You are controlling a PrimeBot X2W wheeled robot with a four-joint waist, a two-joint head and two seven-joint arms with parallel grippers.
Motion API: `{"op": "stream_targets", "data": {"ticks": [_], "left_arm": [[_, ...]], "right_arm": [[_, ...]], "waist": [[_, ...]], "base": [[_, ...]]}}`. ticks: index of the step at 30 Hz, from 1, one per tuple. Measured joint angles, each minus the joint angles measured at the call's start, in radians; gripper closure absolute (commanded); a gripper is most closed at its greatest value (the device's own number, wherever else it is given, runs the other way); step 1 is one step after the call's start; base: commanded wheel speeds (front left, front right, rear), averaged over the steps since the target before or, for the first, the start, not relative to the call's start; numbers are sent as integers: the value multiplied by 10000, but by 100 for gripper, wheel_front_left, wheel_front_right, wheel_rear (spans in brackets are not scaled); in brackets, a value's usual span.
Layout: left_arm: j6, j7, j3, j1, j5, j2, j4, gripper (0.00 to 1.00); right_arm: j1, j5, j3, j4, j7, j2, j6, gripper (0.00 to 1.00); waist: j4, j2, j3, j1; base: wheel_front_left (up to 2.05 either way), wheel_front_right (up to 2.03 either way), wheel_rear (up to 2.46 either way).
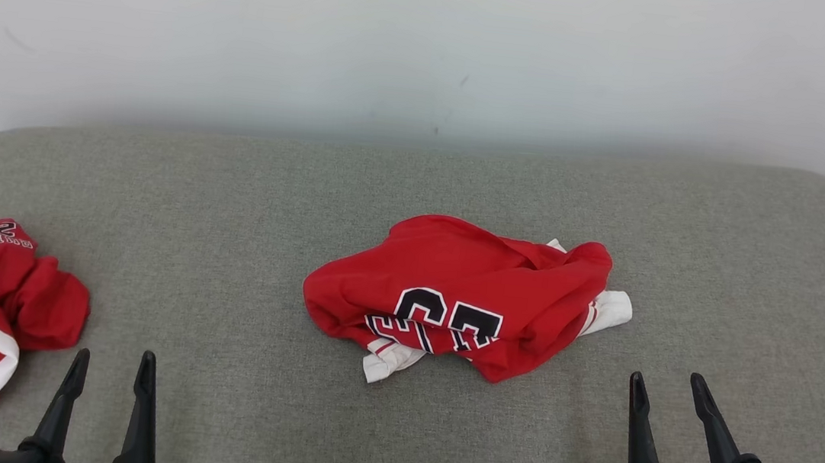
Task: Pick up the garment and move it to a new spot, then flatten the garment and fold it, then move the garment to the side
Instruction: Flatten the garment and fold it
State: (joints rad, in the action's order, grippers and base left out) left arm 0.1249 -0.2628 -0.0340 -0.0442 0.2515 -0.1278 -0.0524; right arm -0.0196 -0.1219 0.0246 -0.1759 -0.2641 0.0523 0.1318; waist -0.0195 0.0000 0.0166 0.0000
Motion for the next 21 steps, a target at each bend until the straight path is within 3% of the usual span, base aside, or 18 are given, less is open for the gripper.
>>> {"op": "stream_targets", "data": {"ticks": [15, 21], "left_arm": [[44, 0, 10, -3, -23, 4, -82, 0], [44, 2, 677, 279, -21, -194, -242, 0]], "right_arm": [[-1, -15, 17, -65, 0, 2, 0, 0], [-68, -15, 92, -54, 0, 2, 0, 0]], "waist": [[-57, 0, 12, 0], [-142, 0, 159, 0]], "base": [[0, 0, 0], [0, 0, 0]]}}
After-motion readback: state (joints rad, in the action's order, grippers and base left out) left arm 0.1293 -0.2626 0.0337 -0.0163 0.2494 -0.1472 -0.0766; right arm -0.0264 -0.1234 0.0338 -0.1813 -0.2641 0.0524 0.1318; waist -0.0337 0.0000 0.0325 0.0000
